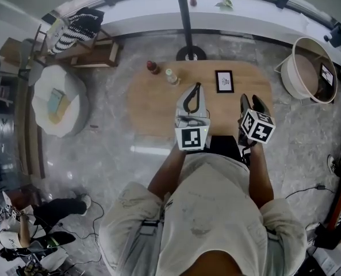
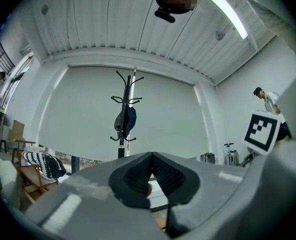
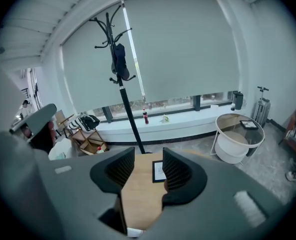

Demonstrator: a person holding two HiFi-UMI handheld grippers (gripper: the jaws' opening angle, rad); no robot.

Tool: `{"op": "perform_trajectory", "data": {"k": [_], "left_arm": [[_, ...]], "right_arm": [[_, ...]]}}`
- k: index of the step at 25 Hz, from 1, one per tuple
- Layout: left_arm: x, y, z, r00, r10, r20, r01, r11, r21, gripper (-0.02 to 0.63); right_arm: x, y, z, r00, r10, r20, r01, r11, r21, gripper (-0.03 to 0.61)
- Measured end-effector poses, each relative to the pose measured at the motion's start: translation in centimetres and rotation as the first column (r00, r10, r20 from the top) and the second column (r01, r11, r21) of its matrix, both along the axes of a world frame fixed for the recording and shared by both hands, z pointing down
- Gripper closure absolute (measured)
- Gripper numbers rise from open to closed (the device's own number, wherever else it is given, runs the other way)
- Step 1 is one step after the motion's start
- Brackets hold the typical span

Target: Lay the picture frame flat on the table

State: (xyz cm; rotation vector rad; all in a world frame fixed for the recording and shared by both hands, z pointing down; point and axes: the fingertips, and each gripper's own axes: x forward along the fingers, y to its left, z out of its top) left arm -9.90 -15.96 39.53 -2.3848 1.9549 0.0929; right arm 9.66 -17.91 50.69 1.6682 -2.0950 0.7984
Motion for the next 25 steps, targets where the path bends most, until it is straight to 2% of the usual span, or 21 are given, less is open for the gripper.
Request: {"op": "perform_trajectory", "data": {"k": [4,9,15,18,21,25], "left_arm": [[-0.1,0.3,-1.0,1.000,0.017,0.005,-0.017,1.000,0.008,0.609],[0.8,0.2,-3.0,0.998,0.047,0.030,-0.048,0.998,0.047,0.609],[0.9,-0.2,-4.9,0.998,0.063,0.027,-0.064,0.997,0.039,0.609],[1.3,-0.4,-5.7,0.997,0.074,0.030,-0.076,0.996,0.049,0.609],[1.8,-0.4,-6.3,0.996,0.084,0.019,-0.085,0.995,0.050,0.609],[2.0,-0.3,-7.6,0.994,0.094,0.047,-0.098,0.992,0.074,0.609]], "right_arm": [[0.3,-0.3,-3.5,1.000,0.003,-0.022,-0.001,0.996,0.092,0.399],[0.8,-0.9,-7.8,0.999,0.001,-0.050,0.010,0.977,0.215,0.399],[0.7,-1.2,-11.9,0.990,0.012,-0.141,0.042,0.926,0.375,0.400],[0.4,-1.1,-13.8,0.978,0.009,-0.207,0.087,0.891,0.446,0.400],[0.4,-0.7,-16.2,0.971,0.038,-0.237,0.096,0.842,0.531,0.399],[0.7,0.4,-20.0,0.968,0.106,-0.227,0.077,0.737,0.671,0.400]]}}
